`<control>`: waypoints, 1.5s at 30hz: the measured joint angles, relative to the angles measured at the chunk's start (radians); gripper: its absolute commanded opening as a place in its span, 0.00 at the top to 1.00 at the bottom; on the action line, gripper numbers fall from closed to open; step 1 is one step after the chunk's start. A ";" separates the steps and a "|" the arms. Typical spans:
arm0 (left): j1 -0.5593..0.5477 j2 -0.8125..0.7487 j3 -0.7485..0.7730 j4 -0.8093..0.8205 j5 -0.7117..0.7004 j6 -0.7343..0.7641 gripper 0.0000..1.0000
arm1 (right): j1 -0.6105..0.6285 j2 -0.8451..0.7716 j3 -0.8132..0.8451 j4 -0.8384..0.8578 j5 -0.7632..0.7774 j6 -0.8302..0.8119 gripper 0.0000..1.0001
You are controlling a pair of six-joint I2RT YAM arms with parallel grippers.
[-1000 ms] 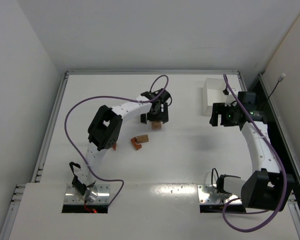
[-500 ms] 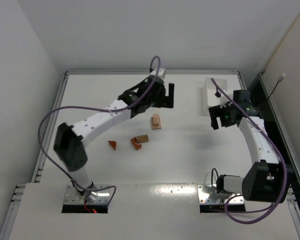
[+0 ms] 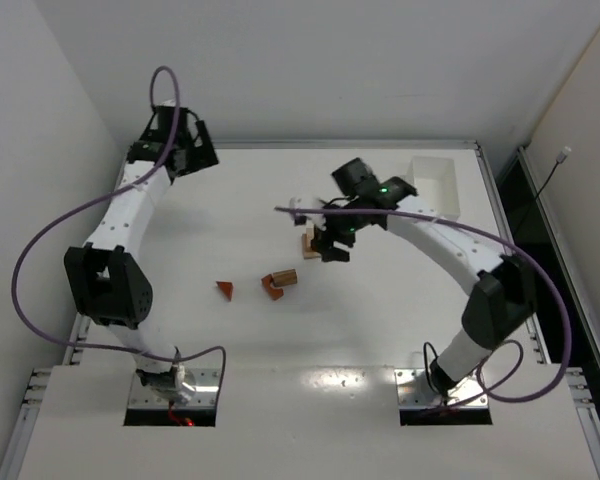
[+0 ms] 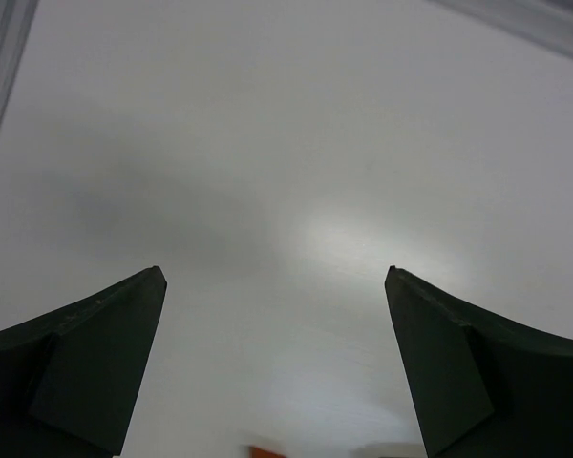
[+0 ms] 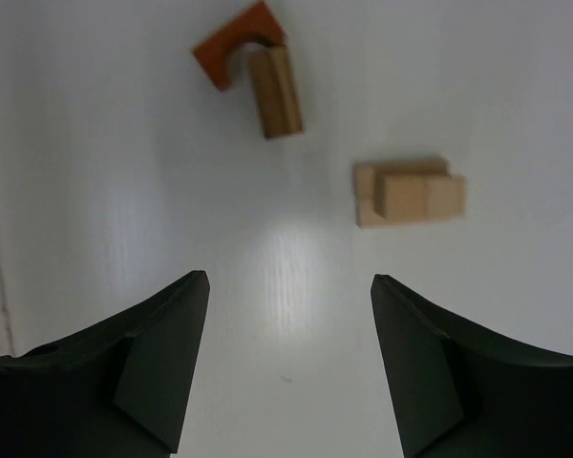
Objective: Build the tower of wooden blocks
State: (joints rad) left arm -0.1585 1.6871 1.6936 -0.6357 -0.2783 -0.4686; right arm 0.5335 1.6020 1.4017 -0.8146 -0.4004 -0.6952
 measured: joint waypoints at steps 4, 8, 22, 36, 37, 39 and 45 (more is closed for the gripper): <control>0.221 0.004 -0.074 -0.075 0.096 0.043 0.00 | 0.132 0.195 0.132 -0.076 -0.087 -0.073 0.38; 0.393 -0.014 -0.124 -0.104 0.193 0.076 0.00 | 0.162 0.363 0.236 -0.084 -0.124 -0.084 0.41; 0.634 0.026 -0.211 -0.161 0.423 0.181 0.00 | 0.242 0.540 0.299 -0.051 -0.108 -0.072 0.45; 0.636 0.050 -0.212 -0.167 0.417 0.195 0.00 | 0.261 0.611 0.252 0.086 0.018 -0.047 0.53; 0.636 0.050 -0.212 -0.167 0.414 0.195 0.00 | 0.261 0.613 0.251 0.089 0.027 -0.045 0.57; 0.636 0.050 -0.212 -0.167 0.397 0.191 0.00 | 0.261 0.618 0.246 0.101 0.038 -0.042 0.77; 0.621 0.058 -0.238 -0.166 0.312 0.163 0.00 | 0.258 0.619 0.244 0.121 0.069 -0.010 1.00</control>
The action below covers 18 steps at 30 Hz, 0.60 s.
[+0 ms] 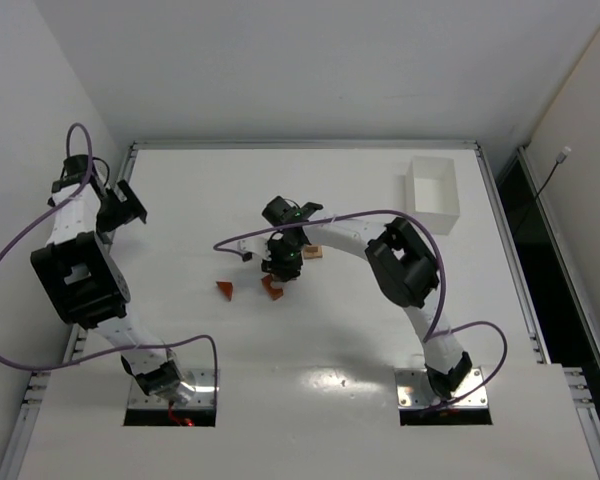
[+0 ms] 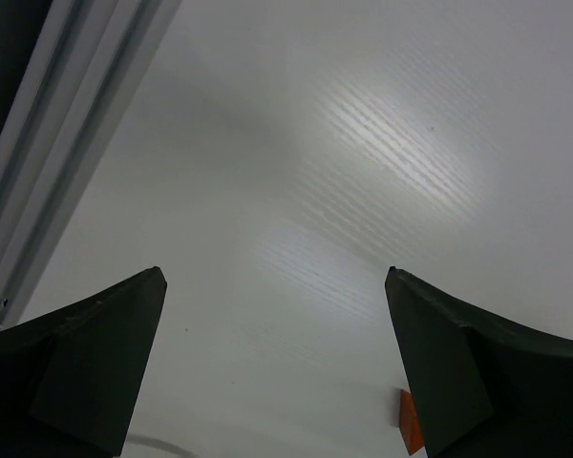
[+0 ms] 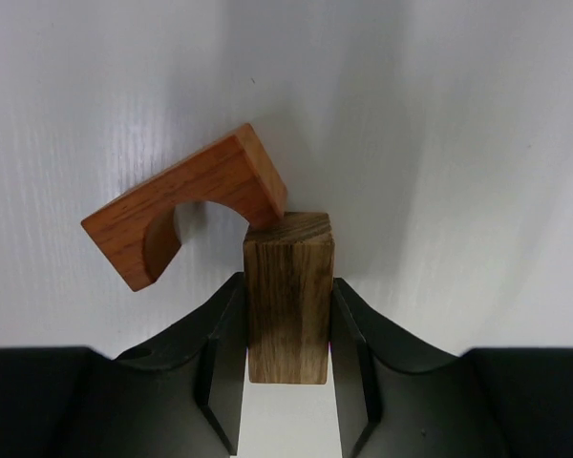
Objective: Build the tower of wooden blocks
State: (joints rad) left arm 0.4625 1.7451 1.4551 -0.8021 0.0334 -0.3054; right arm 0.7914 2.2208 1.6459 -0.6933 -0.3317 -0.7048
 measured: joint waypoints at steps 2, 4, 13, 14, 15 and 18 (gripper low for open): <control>-0.021 0.001 -0.020 -0.002 -0.037 -0.014 0.00 | -0.002 -0.002 0.000 0.003 0.014 0.025 1.00; -0.051 0.000 -0.032 -0.003 -0.066 -0.024 0.00 | -0.006 -0.010 0.000 -0.005 0.035 0.070 1.00; -0.170 -0.164 -0.139 0.022 -0.150 -0.089 0.00 | -0.051 -0.257 0.039 -0.086 0.211 0.518 1.00; -0.183 -0.184 -0.148 0.027 -0.166 -0.103 0.00 | -0.056 -0.293 0.055 -0.095 0.247 0.587 1.00; -0.195 -0.200 -0.157 0.035 -0.176 -0.116 0.00 | -0.058 -0.321 0.066 -0.096 0.273 0.640 1.00; -0.230 -0.231 -0.189 0.055 -0.183 -0.142 0.00 | -0.064 -0.394 0.069 -0.099 0.381 0.795 1.00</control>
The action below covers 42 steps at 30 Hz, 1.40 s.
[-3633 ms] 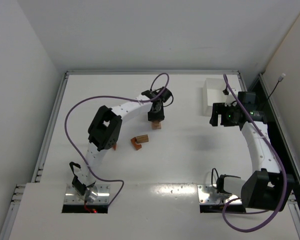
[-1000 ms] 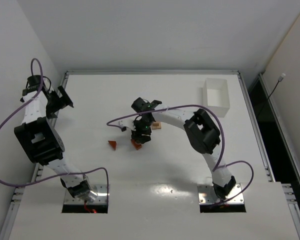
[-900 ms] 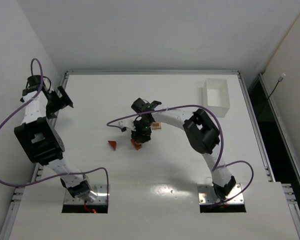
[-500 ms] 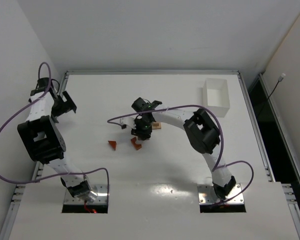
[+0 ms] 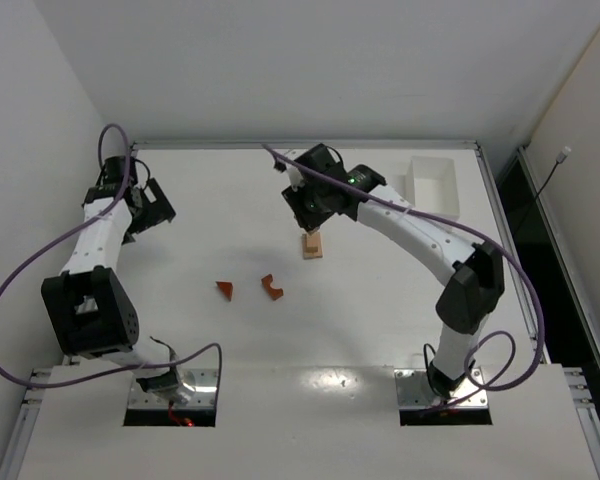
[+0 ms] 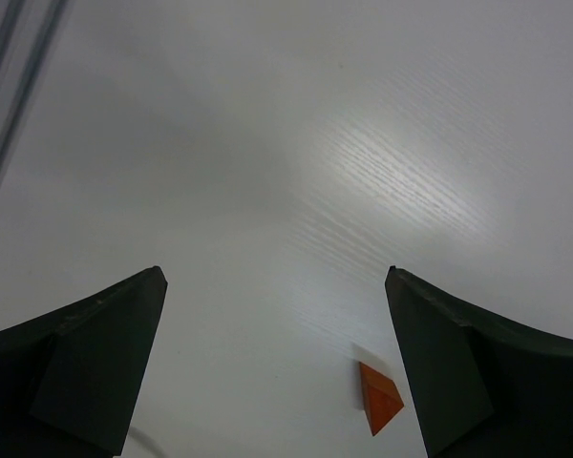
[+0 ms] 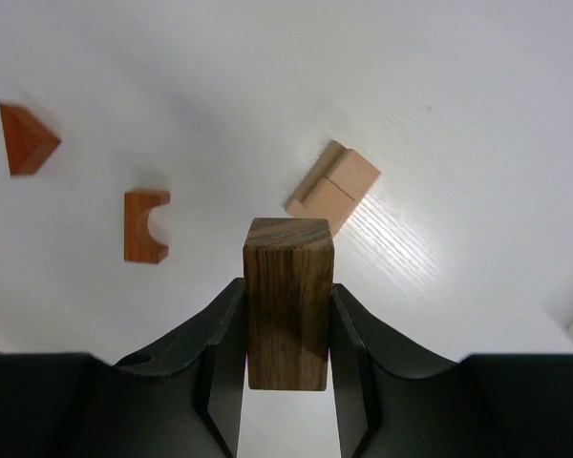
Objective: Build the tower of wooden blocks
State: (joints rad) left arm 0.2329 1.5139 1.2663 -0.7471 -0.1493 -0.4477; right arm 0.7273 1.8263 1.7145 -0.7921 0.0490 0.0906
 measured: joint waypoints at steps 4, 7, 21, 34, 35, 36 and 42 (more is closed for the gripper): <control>-0.051 -0.010 -0.058 0.018 0.006 -0.015 0.00 | -0.011 -0.026 0.003 -0.011 0.125 0.180 1.00; -0.087 -0.010 -0.069 0.017 0.010 -0.020 0.00 | -0.026 -0.011 0.017 -0.048 0.180 0.295 1.00; -0.110 0.026 -0.020 0.030 0.010 -0.016 0.00 | -0.068 0.212 0.112 -0.114 0.233 0.594 1.00; -0.110 0.026 -0.020 0.031 0.010 -0.008 0.00 | -0.051 0.267 -0.005 0.051 0.204 0.602 1.00; -0.110 0.026 -0.020 0.031 0.010 -0.009 0.00 | -0.051 0.267 -0.027 0.063 0.202 0.602 1.00; -0.110 0.026 -0.020 0.031 0.010 -0.008 0.00 | -0.051 0.267 -0.047 0.072 0.201 0.602 1.00; -0.110 0.026 -0.020 0.031 0.011 -0.005 0.00 | -0.057 0.248 -0.120 0.143 0.187 0.583 1.00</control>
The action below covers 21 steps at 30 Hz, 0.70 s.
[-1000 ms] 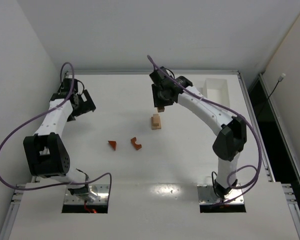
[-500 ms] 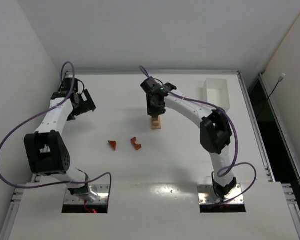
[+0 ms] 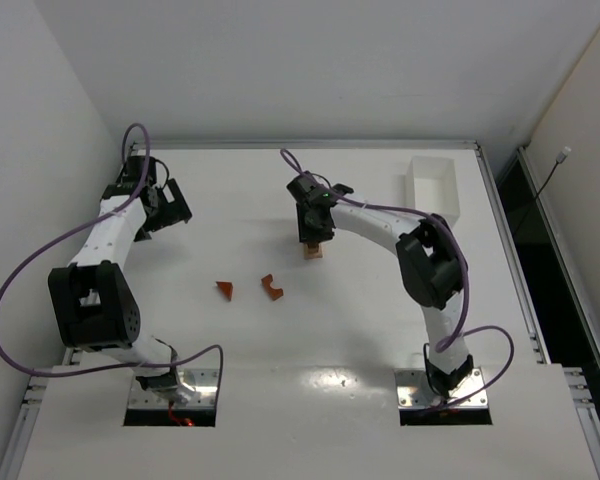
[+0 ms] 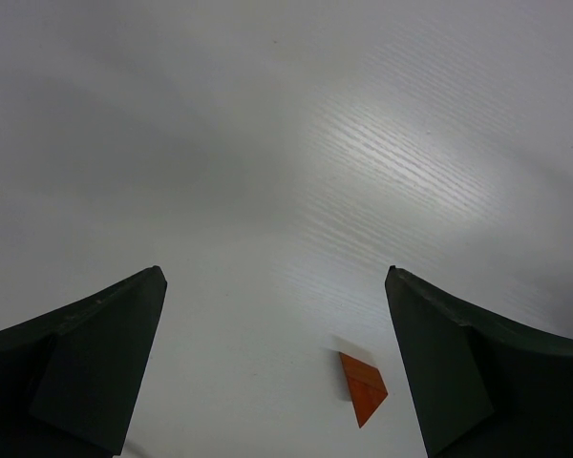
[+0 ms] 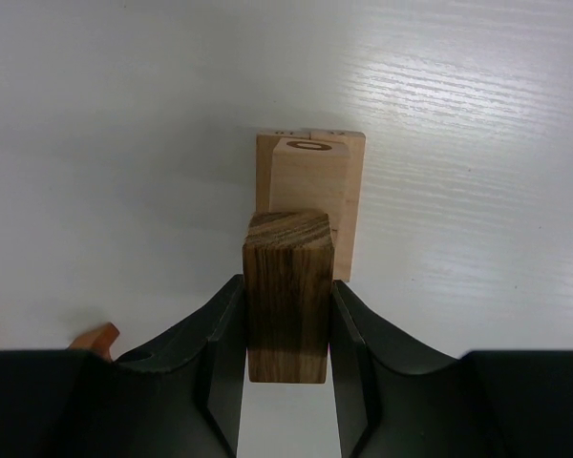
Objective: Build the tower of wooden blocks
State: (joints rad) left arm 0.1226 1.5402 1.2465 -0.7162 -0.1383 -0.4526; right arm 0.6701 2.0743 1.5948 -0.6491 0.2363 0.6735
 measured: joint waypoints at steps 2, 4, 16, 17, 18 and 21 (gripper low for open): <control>0.000 0.000 0.000 0.000 0.000 0.000 0.00 | 0.000 -0.008 -0.011 0.022 -0.003 -0.009 1.00; 0.000 0.000 0.000 0.000 0.003 0.000 0.00 | 0.000 -0.017 -0.019 0.041 -0.004 -0.020 1.00; 0.000 0.004 0.000 0.000 0.019 0.001 0.00 | 0.000 -0.095 -0.029 0.075 0.045 -0.047 1.00; -0.001 0.007 0.000 0.000 0.019 0.001 0.00 | 0.000 -0.095 -0.029 0.076 0.047 -0.047 1.00; -0.004 0.011 0.000 0.001 0.019 0.001 0.00 | 0.000 -0.095 -0.029 0.077 0.050 -0.048 1.00; -0.005 0.024 0.000 0.000 0.019 0.003 0.00 | 0.000 -0.095 -0.031 0.078 0.052 -0.049 1.00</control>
State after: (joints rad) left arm 0.1181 1.5639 1.2465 -0.7158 -0.1188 -0.4496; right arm 0.6697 1.9789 1.5635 -0.5713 0.2886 0.6247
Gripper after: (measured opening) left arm 0.995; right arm 0.313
